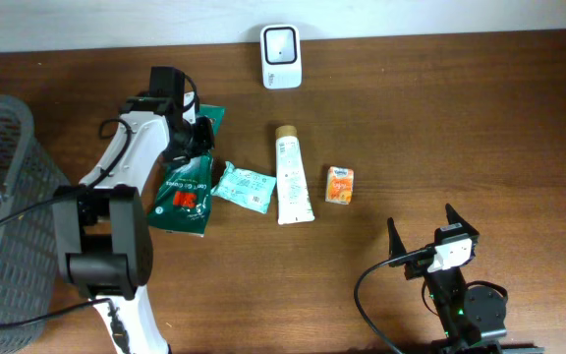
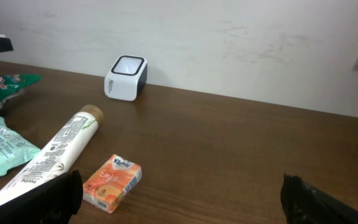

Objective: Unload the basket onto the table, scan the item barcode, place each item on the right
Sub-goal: 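Lay the dark-green 3M packet left of the wipes and release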

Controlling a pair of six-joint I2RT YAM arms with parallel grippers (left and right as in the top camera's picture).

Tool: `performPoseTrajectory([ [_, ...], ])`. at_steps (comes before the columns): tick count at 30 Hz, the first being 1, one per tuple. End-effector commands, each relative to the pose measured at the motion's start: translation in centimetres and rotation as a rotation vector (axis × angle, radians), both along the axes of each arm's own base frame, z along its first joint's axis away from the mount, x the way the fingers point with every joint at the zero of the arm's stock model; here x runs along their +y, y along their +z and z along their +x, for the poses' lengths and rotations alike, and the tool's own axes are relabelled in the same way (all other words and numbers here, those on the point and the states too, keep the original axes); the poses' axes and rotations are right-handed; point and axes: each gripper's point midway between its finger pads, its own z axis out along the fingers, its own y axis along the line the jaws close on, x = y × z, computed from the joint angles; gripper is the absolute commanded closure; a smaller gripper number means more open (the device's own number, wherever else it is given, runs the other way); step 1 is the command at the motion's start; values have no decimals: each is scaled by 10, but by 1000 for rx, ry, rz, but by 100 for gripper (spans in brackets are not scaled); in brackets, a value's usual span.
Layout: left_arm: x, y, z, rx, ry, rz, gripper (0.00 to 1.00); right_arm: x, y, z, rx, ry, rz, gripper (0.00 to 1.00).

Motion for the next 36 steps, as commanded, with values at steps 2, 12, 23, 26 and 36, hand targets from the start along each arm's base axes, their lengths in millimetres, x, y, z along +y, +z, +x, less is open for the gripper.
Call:
performPoseTrajectory([
  [2,-24,-33,-19,126,24,-27,100,1,-3,0,4,4,3,2],
  [12,-88,-39,-39,155,-68,-25,100,1,-3,0,4,4,3,2],
  [23,-41,9,-14,98,-83,56,1,1,-3,0,4,4,3,1],
  [26,-40,110,15,-125,-97,37,1,1,-3,0,4,4,3,2],
  [36,134,310,-40,-516,268,285,12,1,-3,0,4,4,3,2],
])
